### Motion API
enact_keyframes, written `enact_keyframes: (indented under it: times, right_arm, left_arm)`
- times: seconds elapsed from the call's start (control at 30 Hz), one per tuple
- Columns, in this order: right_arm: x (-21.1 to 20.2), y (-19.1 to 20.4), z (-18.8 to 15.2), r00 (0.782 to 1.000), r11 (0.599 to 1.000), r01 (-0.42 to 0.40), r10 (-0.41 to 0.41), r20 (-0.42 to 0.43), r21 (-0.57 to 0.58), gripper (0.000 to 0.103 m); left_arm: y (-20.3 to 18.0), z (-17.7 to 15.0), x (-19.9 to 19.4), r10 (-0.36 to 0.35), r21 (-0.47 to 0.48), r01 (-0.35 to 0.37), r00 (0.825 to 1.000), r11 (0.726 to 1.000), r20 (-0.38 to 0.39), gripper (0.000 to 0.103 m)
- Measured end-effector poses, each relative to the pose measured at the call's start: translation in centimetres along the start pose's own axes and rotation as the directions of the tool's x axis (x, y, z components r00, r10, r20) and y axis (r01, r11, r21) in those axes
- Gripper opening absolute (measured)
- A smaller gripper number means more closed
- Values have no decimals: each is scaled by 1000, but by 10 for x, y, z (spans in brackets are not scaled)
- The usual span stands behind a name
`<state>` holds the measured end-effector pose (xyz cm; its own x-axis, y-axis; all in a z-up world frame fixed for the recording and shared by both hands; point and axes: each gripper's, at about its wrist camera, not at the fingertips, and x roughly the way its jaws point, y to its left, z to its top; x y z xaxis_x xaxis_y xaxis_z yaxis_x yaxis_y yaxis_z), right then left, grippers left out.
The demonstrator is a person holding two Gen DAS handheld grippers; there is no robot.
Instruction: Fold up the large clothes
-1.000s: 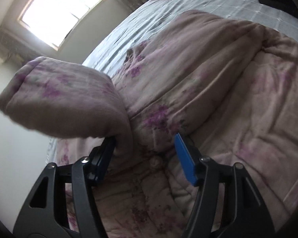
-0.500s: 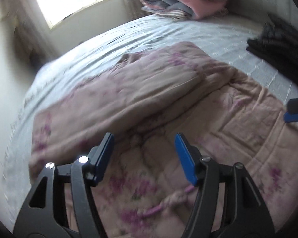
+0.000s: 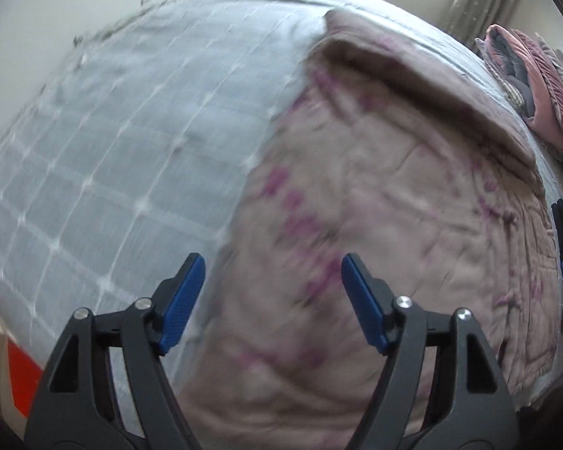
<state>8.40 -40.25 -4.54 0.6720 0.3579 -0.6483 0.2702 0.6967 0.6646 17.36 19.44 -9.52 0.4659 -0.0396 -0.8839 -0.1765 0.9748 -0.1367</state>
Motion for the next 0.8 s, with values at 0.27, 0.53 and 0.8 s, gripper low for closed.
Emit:
enact_keyframes:
  times: [0.27,0.53,0.8]
  right_arm:
    - [-52,-39,-34,996,999,40,-41,83,18,83]
    - [-109,-105,-103,985,983,164,-167,33,86,83]
    - [-94,-115,-104,991,993,88,-79,-111,76,80]
  left_arm:
    - [56,-42,-2,-121,-77,118,992,990,-33,75]
    - [48,-45,-4,-180,-106,178,984,978,-9,75]
    - [38,-45,-2,-187,-143,186,982,972,4,72]
